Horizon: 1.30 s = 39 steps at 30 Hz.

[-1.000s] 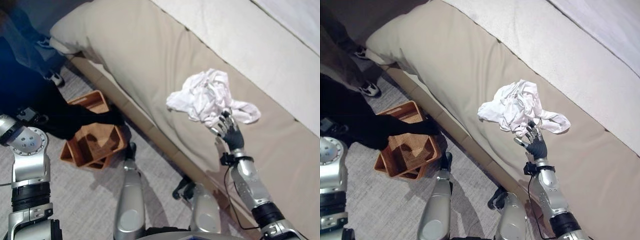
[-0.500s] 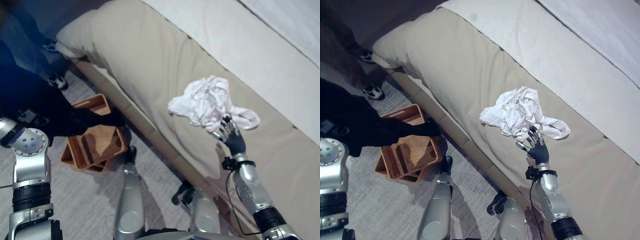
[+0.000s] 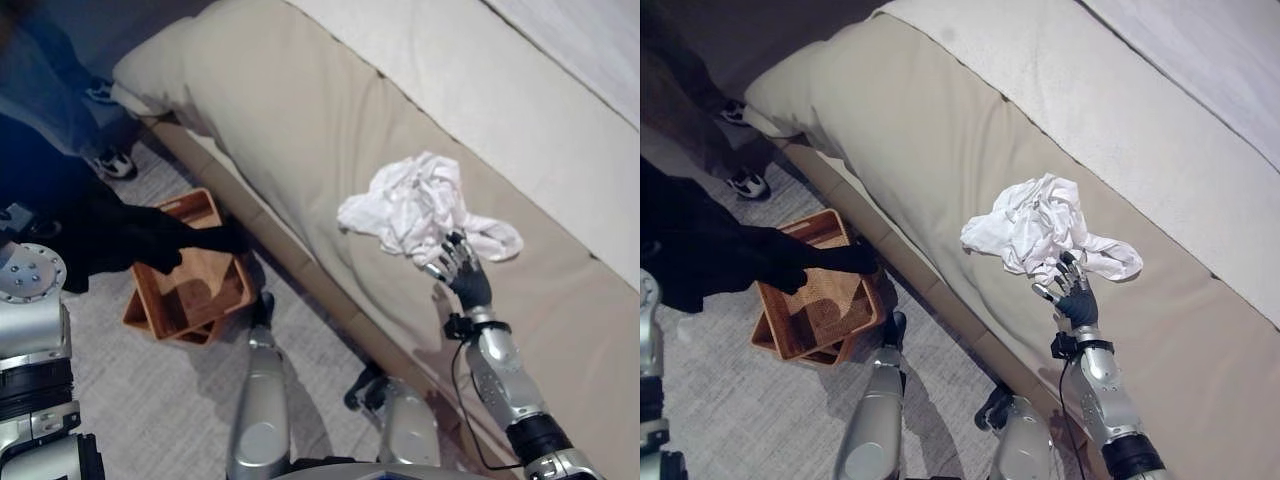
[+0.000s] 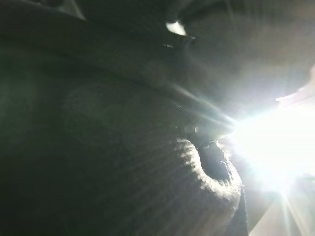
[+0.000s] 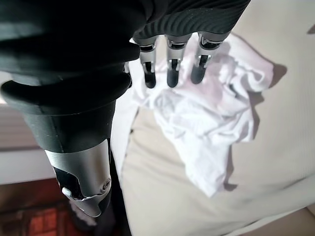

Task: Pick up clothes into the bucket

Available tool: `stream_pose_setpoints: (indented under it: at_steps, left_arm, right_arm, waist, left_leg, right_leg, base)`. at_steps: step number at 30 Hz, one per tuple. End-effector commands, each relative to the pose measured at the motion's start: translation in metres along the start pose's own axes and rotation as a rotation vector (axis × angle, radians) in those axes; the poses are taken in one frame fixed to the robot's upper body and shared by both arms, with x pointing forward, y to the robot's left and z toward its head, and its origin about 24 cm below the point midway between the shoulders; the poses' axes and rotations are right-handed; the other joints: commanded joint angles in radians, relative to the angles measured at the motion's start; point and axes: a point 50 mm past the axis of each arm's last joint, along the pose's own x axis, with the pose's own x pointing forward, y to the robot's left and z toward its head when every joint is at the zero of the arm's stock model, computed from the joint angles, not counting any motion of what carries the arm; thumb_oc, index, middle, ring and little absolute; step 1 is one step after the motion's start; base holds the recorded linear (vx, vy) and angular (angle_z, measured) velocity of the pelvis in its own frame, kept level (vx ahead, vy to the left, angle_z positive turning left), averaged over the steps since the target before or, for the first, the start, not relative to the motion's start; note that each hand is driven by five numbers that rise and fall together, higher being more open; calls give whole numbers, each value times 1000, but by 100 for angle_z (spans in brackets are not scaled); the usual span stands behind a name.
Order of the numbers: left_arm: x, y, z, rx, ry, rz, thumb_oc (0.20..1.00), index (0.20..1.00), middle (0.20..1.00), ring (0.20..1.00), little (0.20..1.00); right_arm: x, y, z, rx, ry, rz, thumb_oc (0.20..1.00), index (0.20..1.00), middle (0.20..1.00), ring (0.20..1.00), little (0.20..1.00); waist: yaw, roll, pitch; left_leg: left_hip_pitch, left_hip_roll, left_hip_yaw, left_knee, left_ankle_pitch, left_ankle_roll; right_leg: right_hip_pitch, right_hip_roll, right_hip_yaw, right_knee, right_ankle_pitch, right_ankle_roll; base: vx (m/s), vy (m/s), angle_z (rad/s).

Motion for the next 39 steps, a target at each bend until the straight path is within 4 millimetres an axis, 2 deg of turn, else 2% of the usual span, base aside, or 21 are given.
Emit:
stream_pose_setpoints:
  at_steps: [1,13,14,22,30,39]
  left_arm:
    - [30,2,29,-86,-154,118,200,200,200,200,200]
    - [32,-3,35,-110,-169,121,200,200,200,200,200]
    - [32,-3,36,-111,-174,124,200,200,200,200,200]
    - [46,-3,48,-115,-236,145,200,200,200,200,200]
    - [48,-4,51,-123,-241,147,200,200,200,200,200]
    - [60,-2,61,-126,-292,141,200,200,200,200,200]
  right_arm:
    - [2,1,8,30,-59,-4,1000,1000,1000,1000,1000]
    - [1,4,6,30,-47,8,1000,1000,1000,1000,1000]
    - [1,3,6,30,-49,6,1000,1000,1000,1000,1000]
    - [0,1,5,31,-44,2,1000,1000,1000,1000,1000]
    - [1,3,5,29,-44,8,1000,1000,1000,1000,1000]
    - [-1,0,0,21,-17,1,1000,1000,1000,1000,1000]
  waist:
    - [-24,-3,-61]
    - [-36,-6,-78]
    - [-33,-6,-74]
    - [-38,-1,-89]
    - [-39,-1,-99]
    - [-33,7,-120]
  left_leg:
    - [46,24,62,7,-97,4]
    - [73,27,83,-4,-102,5]
    - [66,21,94,-3,-82,11]
    - [79,15,101,-7,-88,15]
    - [88,11,105,-9,-94,17]
    - [107,9,109,-21,-96,16]
  right_leg:
    - [42,-8,19,-217,244,61]
    - [62,-7,37,-267,280,71]
    - [57,-14,19,-273,301,60]
    - [71,-15,22,-290,313,66]
    - [80,-17,21,-298,318,71]
    - [101,-12,20,-322,331,76]
  base:
    - [0,0,0]
    - [-6,8,-1]
    - [-71,37,-9]
    - [0,8,-2]
    - [0,0,0]
    - [0,0,0]
